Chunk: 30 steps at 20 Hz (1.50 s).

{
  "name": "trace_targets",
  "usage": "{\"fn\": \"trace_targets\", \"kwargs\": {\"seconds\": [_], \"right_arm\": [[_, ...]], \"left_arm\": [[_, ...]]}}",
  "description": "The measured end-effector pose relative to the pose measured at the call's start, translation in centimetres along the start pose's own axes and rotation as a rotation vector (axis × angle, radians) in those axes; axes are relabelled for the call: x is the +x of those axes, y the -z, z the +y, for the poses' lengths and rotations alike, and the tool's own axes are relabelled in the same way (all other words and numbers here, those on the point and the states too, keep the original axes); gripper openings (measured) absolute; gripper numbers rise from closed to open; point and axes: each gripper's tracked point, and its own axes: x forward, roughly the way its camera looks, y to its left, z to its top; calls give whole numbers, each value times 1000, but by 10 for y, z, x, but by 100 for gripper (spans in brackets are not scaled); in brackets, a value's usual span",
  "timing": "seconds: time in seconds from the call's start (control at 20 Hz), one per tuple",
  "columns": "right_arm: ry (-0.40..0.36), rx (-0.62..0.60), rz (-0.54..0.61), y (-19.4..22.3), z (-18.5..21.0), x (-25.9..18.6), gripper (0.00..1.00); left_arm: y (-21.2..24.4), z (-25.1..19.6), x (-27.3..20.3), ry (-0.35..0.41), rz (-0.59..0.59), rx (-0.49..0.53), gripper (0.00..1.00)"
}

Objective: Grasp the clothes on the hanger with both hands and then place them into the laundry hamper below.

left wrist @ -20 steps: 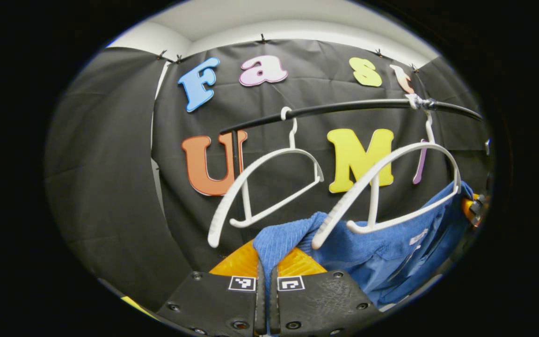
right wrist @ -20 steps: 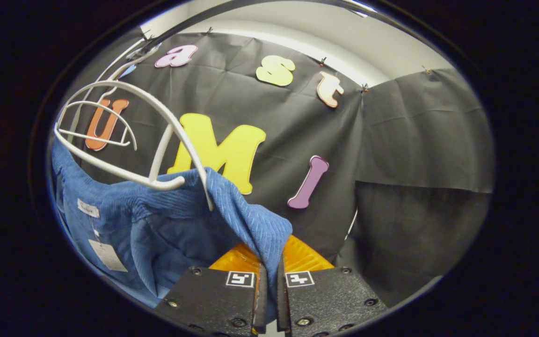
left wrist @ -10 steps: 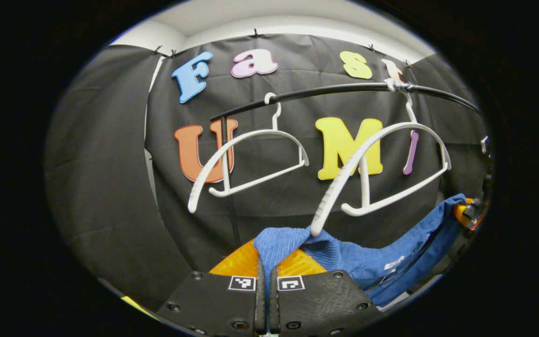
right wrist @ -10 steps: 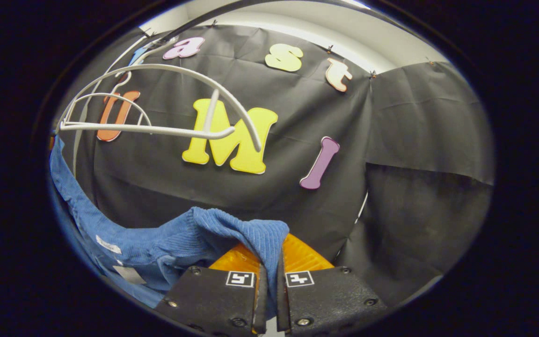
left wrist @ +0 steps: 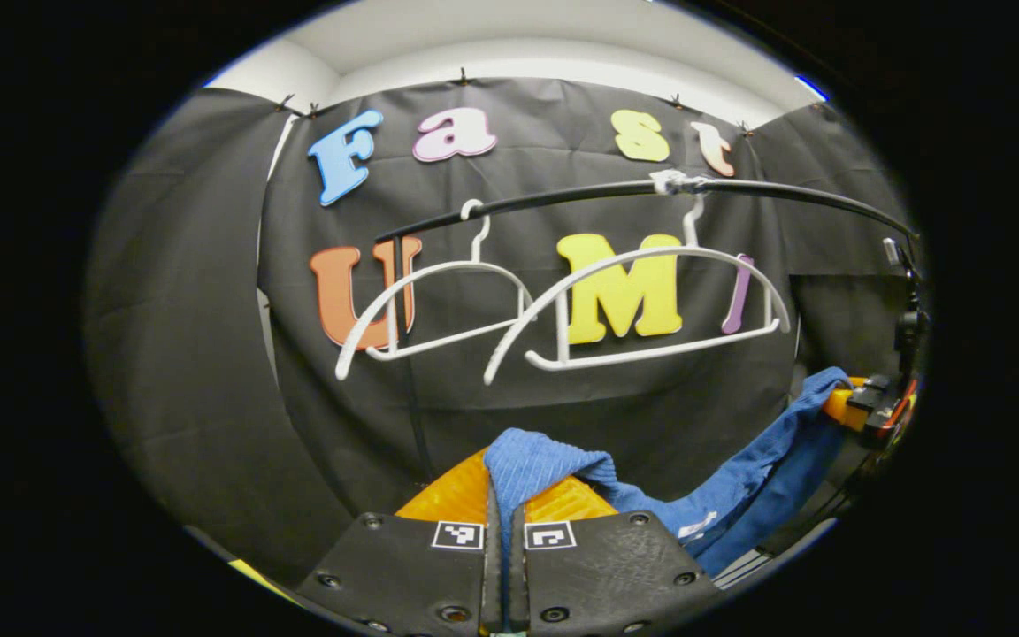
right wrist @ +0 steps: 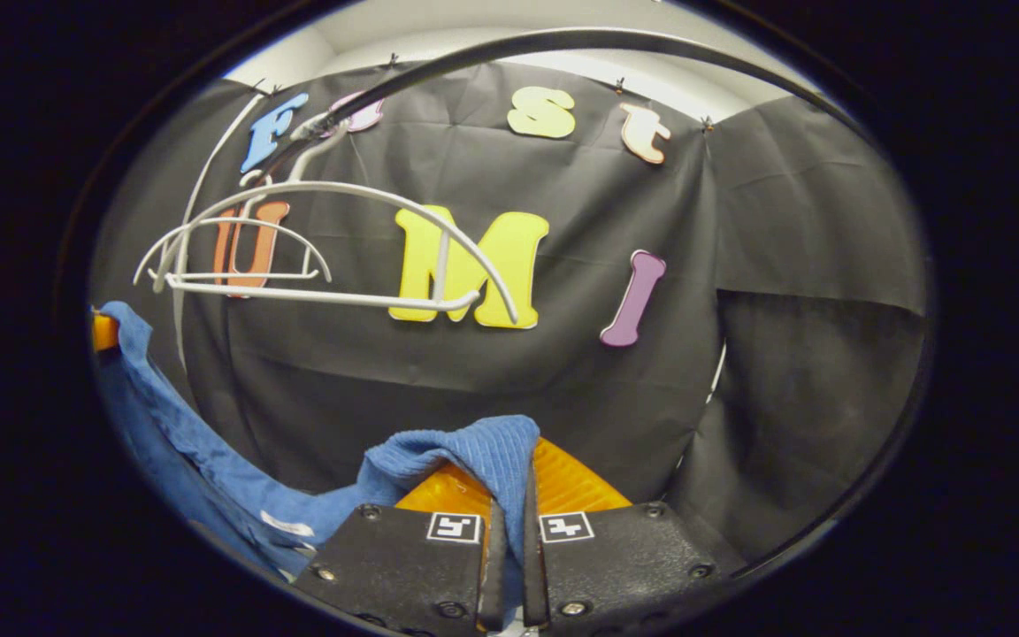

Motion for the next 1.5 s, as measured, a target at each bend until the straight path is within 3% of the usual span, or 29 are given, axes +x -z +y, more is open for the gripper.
{"fn": "trace_targets", "kwargs": {"seconds": [0.65, 0.7, 0.95, 1.2, 1.25, 1.5], "right_arm": [[-309, 84, 42, -17, 116, -59, 11], [-333, 93, 42, -19, 123, -62, 12], [-439, 166, 58, -27, 146, -64, 11], [-451, 187, 153, 18, 147, -56, 11], [-447, 188, 181, 30, 147, -52, 11], [-434, 163, 299, 86, 146, -28, 11]], "left_arm": [[-10, -98, -24, 228, -19, -47, 3], [-16, -102, -24, 242, -24, -57, 0], [-28, -110, -27, 292, -37, -96, 3], [20, -99, -20, 265, 65, -151, 8], [36, -97, -17, 258, 99, -166, 3], [95, -93, -8, 238, 251, -198, 3]]}}
